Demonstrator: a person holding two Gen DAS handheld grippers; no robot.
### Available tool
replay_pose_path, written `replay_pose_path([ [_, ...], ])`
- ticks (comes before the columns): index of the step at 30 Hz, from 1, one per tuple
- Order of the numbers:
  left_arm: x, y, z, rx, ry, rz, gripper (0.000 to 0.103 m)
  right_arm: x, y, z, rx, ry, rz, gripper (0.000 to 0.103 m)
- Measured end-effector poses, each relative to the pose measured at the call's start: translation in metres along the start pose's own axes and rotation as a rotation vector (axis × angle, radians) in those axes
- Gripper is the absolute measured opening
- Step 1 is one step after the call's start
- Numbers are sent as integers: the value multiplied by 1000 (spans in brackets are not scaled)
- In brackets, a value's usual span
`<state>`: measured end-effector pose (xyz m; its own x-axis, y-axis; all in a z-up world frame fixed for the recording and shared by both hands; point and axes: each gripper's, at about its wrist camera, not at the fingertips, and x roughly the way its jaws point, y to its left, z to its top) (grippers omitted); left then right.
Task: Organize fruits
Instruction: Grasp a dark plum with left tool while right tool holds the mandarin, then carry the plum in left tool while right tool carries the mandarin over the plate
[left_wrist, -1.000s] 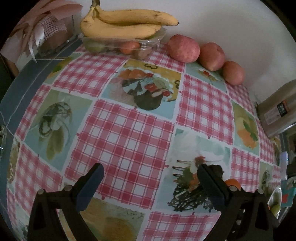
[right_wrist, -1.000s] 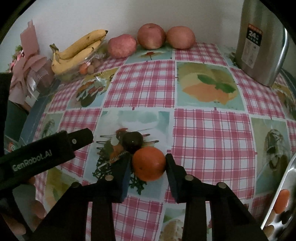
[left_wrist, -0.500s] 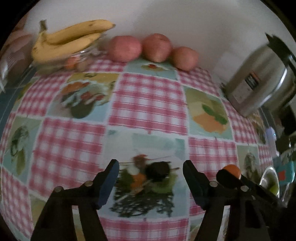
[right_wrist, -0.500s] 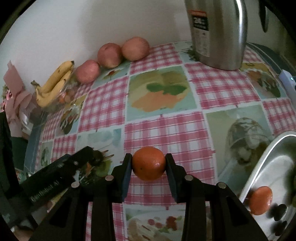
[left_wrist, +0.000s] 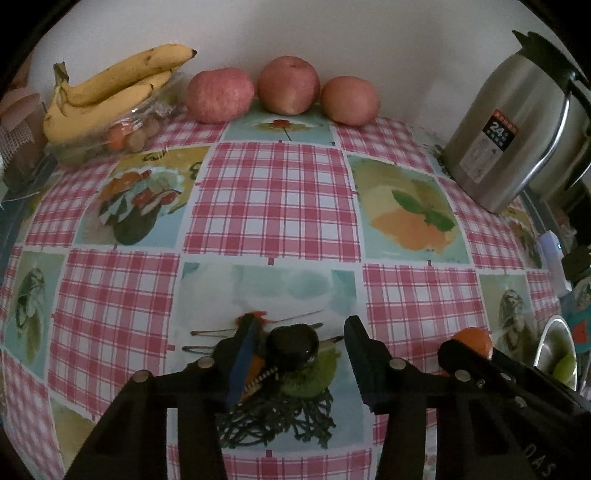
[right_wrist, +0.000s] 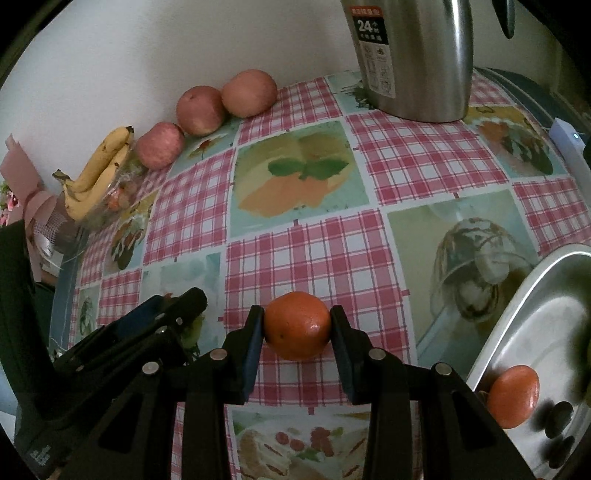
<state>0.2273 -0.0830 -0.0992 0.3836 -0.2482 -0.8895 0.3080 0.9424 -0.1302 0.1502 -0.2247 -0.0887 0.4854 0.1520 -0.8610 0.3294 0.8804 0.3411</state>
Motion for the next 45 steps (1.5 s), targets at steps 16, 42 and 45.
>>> replay_pose_path([
  [16,-7,10,0,-58,20,-26,30,-2,1,-2,-2,14,-3,37],
  [42,-14,31,1,-173,66,-164,30,-8,-1,-6,20,21,24,37],
  [45,-12,28,0,-159,71,-145,36,-8,-2,-6,22,22,25,37],
])
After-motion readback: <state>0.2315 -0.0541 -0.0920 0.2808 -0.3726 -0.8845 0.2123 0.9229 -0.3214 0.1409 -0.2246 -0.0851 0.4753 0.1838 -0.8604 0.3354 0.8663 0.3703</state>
